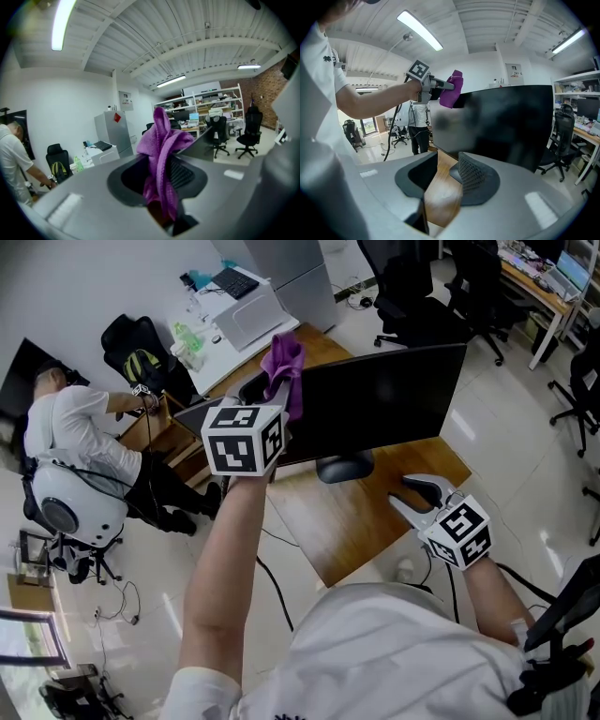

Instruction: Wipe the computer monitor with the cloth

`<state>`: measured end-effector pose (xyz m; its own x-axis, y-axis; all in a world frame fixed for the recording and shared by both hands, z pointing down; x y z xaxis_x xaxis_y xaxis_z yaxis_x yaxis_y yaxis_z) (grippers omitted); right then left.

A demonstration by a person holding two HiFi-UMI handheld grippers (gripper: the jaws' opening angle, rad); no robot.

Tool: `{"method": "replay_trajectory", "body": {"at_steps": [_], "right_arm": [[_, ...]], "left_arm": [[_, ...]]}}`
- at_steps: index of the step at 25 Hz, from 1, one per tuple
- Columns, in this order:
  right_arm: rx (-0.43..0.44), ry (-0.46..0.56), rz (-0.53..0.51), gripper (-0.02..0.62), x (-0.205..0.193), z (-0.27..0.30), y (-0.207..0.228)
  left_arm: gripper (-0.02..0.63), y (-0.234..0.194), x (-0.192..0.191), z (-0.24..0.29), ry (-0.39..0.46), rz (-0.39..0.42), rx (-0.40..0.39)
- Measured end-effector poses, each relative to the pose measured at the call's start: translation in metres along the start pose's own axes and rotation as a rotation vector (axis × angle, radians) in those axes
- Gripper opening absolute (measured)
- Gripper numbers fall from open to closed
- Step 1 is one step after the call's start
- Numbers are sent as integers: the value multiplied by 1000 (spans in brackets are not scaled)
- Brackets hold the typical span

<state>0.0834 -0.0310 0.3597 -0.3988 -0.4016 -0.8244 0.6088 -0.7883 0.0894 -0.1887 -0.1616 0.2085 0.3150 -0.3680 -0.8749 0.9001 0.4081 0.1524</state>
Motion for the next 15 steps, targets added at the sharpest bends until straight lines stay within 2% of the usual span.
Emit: {"method": "replay_trajectory", "body": {"at_steps": [15], "right_arm": [[14, -11, -7, 140, 12, 14, -15]], "left_arm": [[128, -38, -19, -19, 3, -18, 23]]}}
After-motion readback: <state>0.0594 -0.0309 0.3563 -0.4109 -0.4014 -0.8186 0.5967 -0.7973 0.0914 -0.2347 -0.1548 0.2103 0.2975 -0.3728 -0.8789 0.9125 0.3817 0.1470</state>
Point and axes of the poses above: the fingertips, and each gripper's own axes: z forward along the fingers, y to its right, x out of its top, the point moved 10 cm from there along -z, backward along the fingers, and after that the axes turned 10 degrees about -y, right-handed, at the moved point
